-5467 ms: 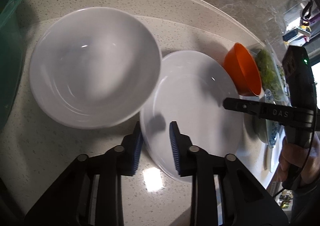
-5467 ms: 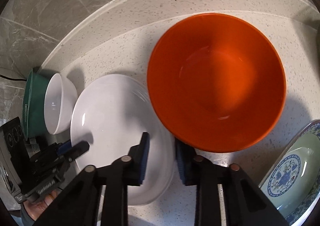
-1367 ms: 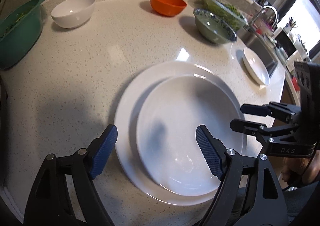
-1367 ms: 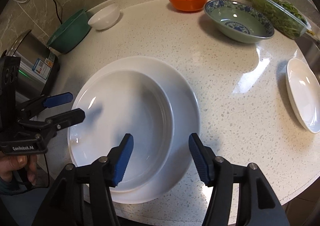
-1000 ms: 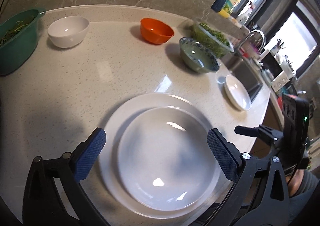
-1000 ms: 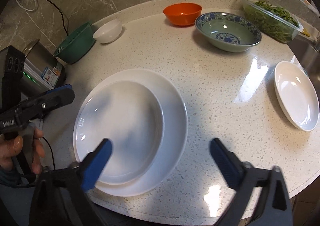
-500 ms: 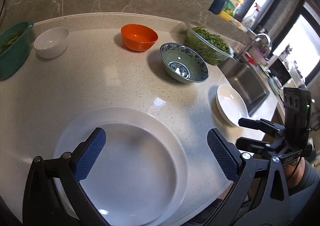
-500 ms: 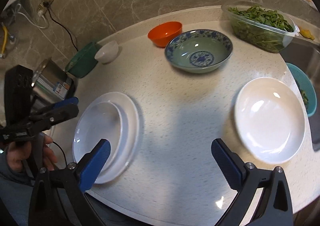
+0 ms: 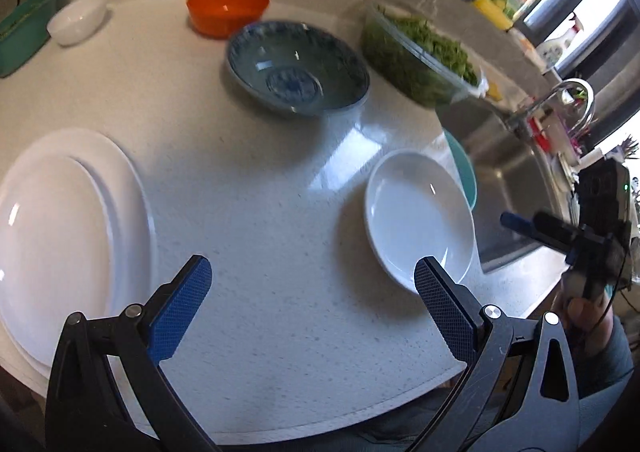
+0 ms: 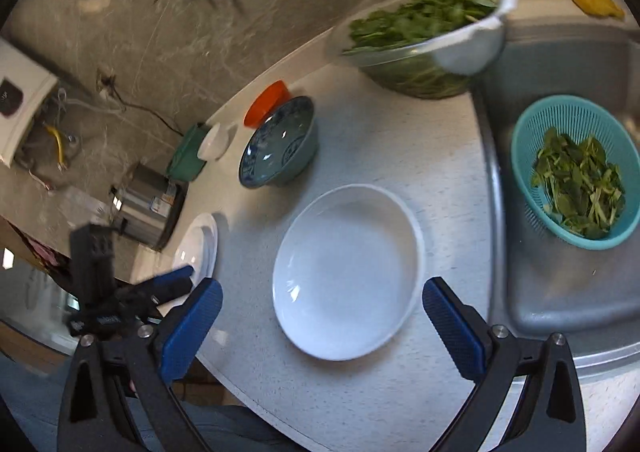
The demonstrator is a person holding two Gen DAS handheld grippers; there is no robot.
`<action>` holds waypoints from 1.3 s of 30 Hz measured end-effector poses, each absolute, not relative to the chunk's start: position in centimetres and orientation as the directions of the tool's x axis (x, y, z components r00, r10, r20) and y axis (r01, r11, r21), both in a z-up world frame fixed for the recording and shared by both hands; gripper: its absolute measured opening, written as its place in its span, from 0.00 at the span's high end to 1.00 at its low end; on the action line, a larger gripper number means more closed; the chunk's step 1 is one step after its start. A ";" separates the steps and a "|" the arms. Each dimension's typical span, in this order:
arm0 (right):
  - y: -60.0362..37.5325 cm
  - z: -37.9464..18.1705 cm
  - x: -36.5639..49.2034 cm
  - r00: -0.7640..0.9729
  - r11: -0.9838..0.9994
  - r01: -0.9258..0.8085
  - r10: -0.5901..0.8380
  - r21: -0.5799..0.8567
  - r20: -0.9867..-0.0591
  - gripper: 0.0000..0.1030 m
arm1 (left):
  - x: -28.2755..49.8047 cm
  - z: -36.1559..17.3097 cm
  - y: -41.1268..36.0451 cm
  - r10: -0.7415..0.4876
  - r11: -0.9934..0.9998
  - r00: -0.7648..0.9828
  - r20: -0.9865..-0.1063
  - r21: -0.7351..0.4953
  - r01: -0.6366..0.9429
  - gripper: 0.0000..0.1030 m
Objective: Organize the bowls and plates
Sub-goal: 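Move the left gripper toward the small white dish by the sink, then close the left gripper on the small white dish's rim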
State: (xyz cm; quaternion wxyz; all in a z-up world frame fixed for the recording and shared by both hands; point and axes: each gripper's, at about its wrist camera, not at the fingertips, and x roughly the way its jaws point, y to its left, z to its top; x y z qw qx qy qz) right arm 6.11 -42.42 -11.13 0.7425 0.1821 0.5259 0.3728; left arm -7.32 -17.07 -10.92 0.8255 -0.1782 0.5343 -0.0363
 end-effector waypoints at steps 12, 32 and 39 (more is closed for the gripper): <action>-45.3 -16.1 10.5 -0.020 0.480 -0.227 0.868 0.847 -0.497 0.22 | -4.5 -14.7 -20.6 -0.279 0.925 0.344 -0.897 -0.347 -0.155 0.02; -44.1 -19.4 12.3 -0.212 0.436 -0.248 0.847 0.865 -0.488 0.38 | -1.0 -17.7 -21.0 -0.433 0.868 0.281 -0.857 -0.480 -0.125 0.48; -44.0 -19.9 12.2 -0.220 0.441 -0.229 0.845 0.868 -0.487 0.42 | 0.0 -17.9 -21.3 -0.442 0.861 0.287 -0.850 -0.492 -0.131 0.62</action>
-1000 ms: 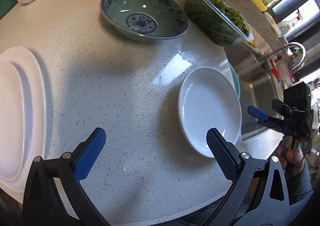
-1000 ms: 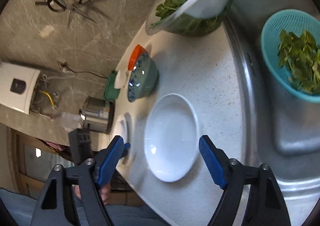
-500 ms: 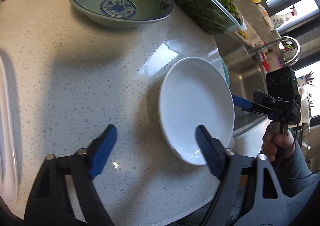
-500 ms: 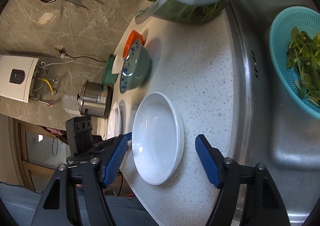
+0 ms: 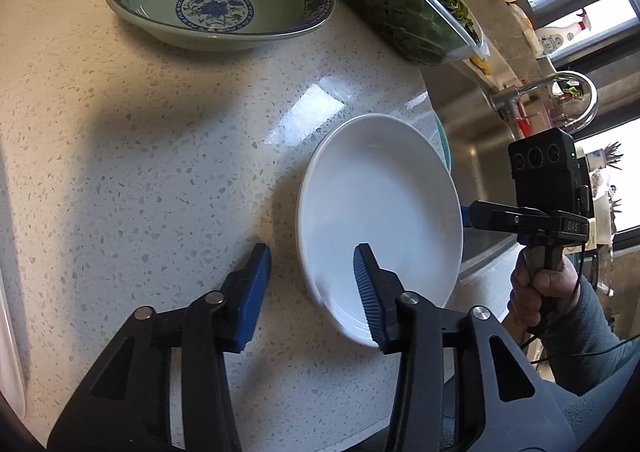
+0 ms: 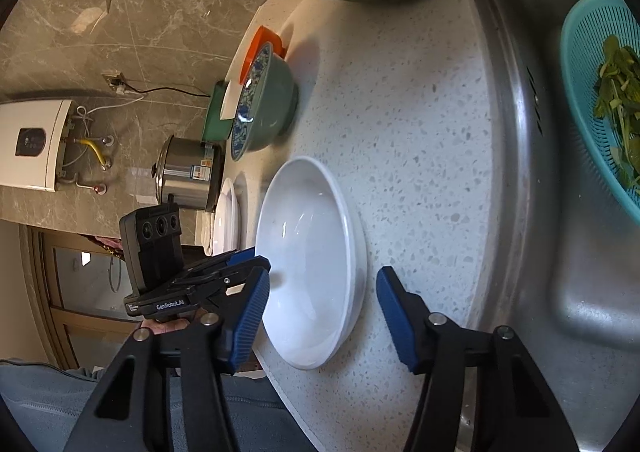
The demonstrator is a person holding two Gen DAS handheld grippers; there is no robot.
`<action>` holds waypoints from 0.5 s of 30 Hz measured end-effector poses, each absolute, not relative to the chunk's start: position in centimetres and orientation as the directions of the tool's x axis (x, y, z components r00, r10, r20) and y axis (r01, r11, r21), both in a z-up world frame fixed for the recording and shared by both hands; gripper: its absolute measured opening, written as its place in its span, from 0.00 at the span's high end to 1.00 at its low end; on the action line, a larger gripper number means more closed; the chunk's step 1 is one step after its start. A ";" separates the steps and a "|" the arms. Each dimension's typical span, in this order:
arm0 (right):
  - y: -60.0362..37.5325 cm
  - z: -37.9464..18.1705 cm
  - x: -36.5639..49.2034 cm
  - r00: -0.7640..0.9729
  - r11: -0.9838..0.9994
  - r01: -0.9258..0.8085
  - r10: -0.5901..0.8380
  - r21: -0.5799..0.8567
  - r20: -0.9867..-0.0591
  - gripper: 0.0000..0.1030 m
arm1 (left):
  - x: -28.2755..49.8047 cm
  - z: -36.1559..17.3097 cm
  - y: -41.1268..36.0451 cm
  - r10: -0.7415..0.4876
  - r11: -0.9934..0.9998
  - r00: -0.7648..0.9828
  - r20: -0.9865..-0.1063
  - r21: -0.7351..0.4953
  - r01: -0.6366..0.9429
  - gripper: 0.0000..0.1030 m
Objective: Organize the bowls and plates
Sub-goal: 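Close the left gripper on the small white dish's rim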
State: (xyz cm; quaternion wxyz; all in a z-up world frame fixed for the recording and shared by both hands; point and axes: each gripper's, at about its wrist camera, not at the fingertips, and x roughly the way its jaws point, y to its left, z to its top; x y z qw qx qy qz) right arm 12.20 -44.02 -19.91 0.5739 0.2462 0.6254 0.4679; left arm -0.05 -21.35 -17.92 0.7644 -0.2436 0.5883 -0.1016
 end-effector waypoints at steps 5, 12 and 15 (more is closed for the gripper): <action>-43.9 -20.0 12.4 -0.228 0.450 -0.227 0.838 0.864 -0.496 0.48 | -0.1 -17.9 -21.0 -0.444 0.853 0.298 -0.845 -0.501 -0.146 0.62; -43.6 -20.4 12.4 -0.245 0.465 -0.205 0.828 0.861 -0.505 0.58 | -1.2 -17.8 -20.3 -0.441 0.851 0.298 -0.847 -0.500 -0.162 0.75; -43.7 -20.5 12.7 -0.241 0.465 -0.182 0.833 0.867 -0.497 0.58 | -1.3 -17.9 -19.9 -0.450 0.841 0.302 -0.840 -0.513 -0.173 0.76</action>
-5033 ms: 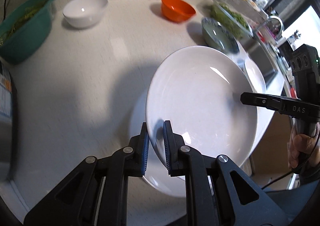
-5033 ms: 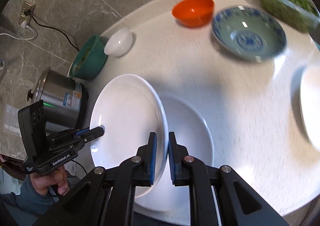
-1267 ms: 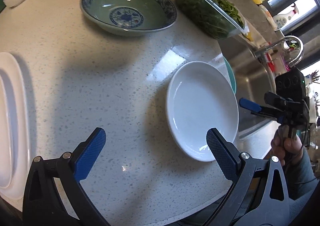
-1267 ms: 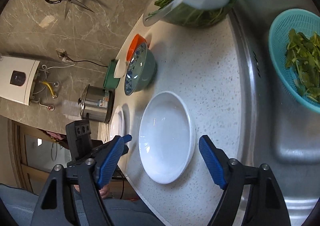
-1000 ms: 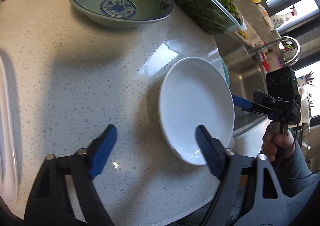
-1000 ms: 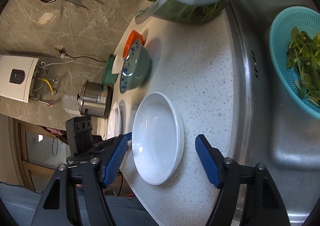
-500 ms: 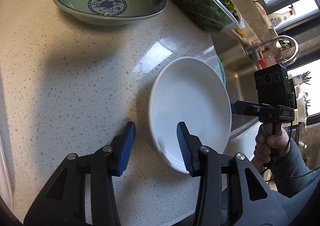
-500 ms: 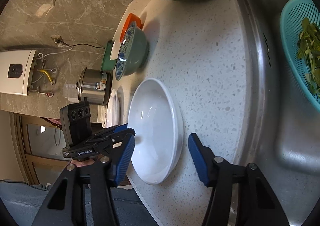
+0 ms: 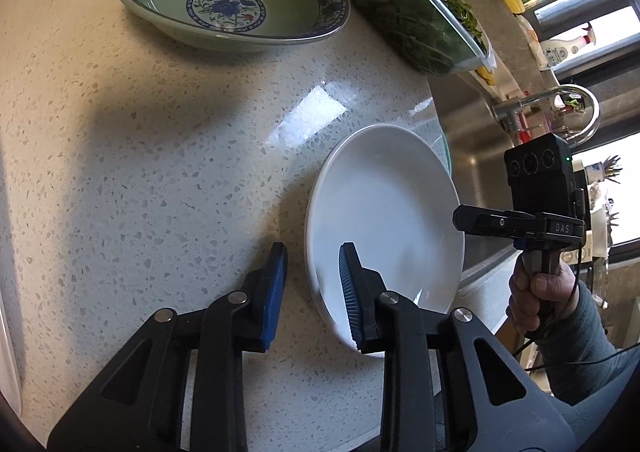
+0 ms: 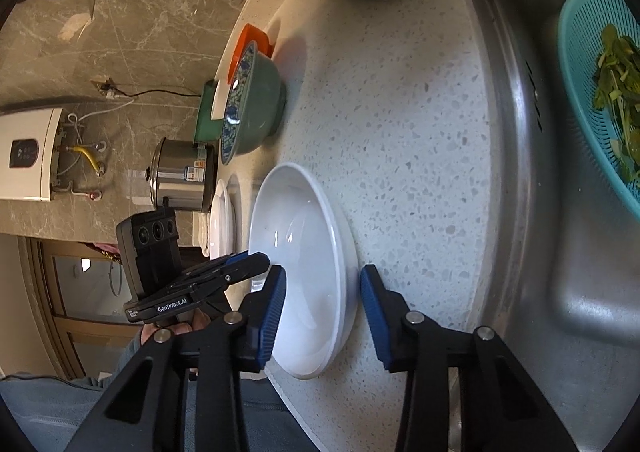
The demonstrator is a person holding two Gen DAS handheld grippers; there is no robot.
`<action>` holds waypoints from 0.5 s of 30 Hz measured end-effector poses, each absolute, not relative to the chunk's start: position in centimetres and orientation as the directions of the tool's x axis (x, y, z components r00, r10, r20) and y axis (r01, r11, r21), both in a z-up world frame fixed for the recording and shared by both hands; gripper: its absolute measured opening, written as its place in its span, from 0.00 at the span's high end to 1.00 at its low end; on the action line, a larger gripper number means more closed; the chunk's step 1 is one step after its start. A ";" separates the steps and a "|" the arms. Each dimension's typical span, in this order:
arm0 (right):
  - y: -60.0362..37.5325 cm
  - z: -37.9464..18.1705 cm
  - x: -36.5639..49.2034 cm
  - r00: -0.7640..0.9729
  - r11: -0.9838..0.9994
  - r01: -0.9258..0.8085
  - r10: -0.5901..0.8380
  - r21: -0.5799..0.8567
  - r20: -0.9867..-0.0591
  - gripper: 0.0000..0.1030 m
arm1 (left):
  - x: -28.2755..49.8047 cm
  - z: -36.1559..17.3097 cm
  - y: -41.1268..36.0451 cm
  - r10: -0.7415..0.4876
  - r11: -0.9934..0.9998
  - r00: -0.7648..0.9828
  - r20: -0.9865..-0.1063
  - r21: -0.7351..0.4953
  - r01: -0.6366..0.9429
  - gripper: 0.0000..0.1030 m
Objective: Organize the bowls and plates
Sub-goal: 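Close the left gripper on the small white dish's rim, then lift the small white dish with the left gripper over the plate stack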
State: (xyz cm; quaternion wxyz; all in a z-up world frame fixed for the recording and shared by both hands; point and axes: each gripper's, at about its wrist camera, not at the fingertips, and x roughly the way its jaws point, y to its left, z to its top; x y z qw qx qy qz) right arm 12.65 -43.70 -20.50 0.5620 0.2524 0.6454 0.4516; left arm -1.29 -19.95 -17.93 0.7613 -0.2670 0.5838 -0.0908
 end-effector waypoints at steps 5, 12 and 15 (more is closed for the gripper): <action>-43.7 -20.6 12.8 -0.251 0.472 -0.168 0.828 0.865 -0.501 0.63 | -1.3 -17.9 -19.9 -0.455 0.840 0.297 -0.839 -0.516 -0.170 0.76; -43.3 -20.6 12.7 -0.271 0.532 -0.194 0.779 0.825 -0.566 0.85 | -1.5 -18.1 -20.0 -0.429 0.854 0.280 -0.859 -0.487 -0.185 0.94; -43.3 -20.6 12.6 -0.273 0.538 -0.197 0.773 0.820 -0.573 0.86 | -1.5 -18.2 -20.0 -0.429 0.853 0.279 -0.859 -0.487 -0.188 0.94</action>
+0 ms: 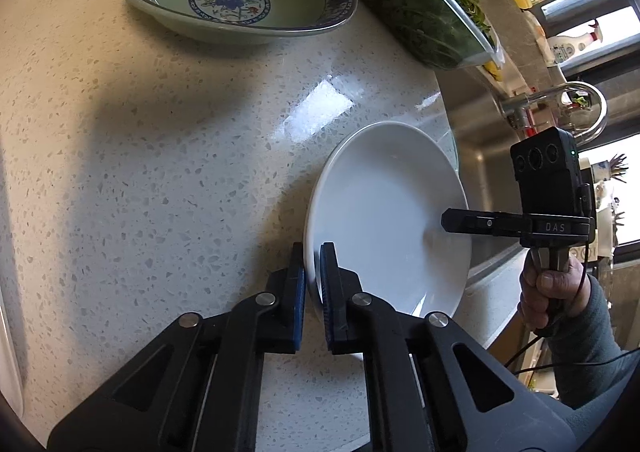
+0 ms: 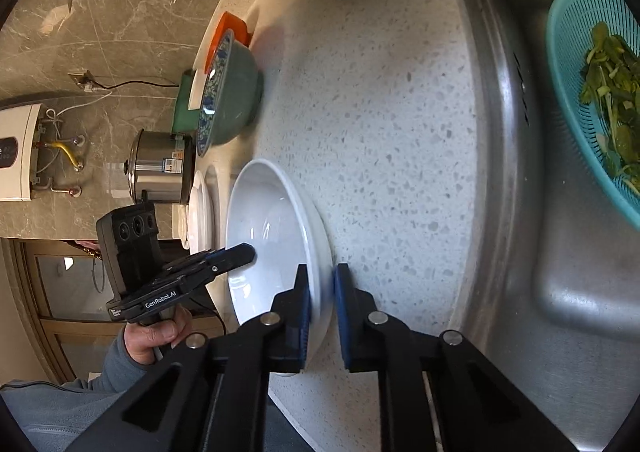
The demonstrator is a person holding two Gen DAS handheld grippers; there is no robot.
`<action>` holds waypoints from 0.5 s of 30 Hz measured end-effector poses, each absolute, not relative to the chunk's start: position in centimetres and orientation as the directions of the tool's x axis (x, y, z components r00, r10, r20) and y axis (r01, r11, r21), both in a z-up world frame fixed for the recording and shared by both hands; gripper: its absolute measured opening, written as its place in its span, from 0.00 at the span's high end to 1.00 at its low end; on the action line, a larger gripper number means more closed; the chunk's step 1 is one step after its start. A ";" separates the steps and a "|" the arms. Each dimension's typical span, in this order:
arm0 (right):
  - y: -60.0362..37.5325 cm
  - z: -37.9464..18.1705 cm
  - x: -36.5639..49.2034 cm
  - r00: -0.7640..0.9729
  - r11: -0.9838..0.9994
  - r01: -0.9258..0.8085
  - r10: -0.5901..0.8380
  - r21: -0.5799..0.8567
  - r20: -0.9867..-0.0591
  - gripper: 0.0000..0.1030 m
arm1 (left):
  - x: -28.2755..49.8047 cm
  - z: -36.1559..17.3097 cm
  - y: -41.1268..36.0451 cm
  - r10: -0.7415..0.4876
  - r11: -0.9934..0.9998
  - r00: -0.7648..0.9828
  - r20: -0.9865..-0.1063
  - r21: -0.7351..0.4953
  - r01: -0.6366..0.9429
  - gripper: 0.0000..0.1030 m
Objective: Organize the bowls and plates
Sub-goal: 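Lift the small white dish with the left gripper over the plate stack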
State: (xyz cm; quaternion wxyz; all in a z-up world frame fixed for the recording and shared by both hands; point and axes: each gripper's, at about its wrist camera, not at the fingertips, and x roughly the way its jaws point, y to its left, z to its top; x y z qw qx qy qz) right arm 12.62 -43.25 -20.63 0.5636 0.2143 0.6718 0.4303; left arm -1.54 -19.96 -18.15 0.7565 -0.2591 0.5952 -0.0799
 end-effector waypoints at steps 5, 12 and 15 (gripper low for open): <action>-43.3 -20.7 12.7 -0.269 0.544 -0.186 0.773 0.818 -0.575 0.86 | -1.5 -18.2 -19.9 -0.432 0.850 0.279 -0.858 -0.491 -0.192 0.94; -43.0 -20.6 12.5 -0.267 0.549 -0.175 0.773 0.817 -0.576 0.86 | -1.6 -18.2 -19.9 -0.434 0.845 0.283 -0.855 -0.496 -0.202 0.94; -43.1 -20.5 12.5 -0.262 0.549 -0.167 0.776 0.819 -0.574 0.86 | -1.6 -17.9 -20.0 -0.433 0.844 0.286 -0.855 -0.496 -0.204 0.94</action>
